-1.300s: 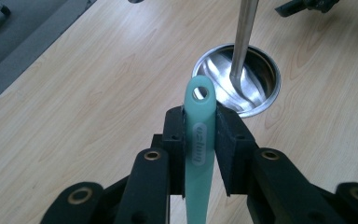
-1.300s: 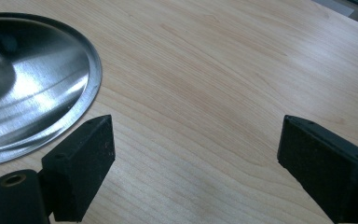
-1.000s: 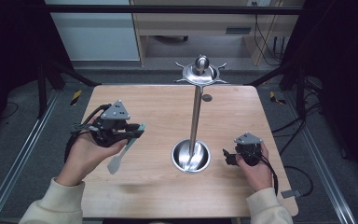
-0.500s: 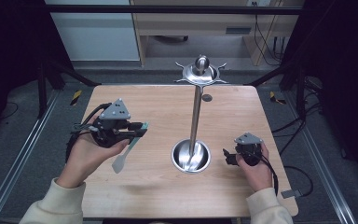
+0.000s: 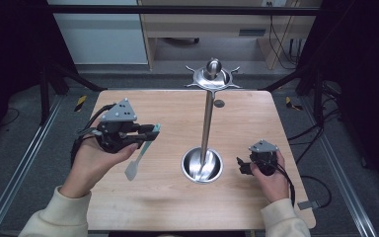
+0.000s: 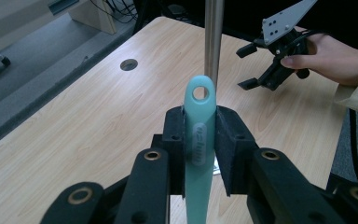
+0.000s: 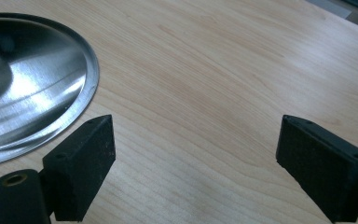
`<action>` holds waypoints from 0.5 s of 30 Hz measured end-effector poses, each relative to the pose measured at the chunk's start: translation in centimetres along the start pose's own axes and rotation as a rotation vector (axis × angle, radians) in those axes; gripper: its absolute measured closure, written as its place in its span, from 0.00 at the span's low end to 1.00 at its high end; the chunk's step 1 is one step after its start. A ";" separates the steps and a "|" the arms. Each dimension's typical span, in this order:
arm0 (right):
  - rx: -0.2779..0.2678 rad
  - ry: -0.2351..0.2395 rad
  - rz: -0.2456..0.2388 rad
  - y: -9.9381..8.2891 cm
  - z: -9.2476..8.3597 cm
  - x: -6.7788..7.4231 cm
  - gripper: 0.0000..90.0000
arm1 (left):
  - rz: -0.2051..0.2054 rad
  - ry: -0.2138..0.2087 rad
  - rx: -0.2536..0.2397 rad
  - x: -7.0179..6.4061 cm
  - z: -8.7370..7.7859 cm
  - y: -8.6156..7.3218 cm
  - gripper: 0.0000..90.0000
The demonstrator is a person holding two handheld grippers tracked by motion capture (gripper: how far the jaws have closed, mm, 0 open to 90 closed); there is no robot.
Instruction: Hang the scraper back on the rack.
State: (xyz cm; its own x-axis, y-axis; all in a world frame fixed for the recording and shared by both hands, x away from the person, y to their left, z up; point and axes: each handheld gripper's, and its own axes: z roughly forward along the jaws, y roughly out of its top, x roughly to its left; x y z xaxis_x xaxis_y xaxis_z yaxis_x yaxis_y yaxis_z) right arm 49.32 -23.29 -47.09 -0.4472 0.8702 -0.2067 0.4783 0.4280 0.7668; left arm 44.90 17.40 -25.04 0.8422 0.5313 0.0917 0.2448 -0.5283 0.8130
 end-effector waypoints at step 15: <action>-0.003 -0.008 0.004 0.1 -0.1 0.0 0.14 | 0.016 0.010 -0.004 -0.1 0.0 1.0 0.83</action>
State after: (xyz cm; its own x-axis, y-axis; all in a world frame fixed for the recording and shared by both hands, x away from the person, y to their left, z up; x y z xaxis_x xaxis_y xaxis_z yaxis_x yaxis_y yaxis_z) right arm 49.28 -23.27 -46.99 -0.4394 0.8737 -0.2088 0.4773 0.4240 0.7697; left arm 45.06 16.81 -24.27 0.8409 0.5298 0.1106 0.2295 -0.5341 0.8137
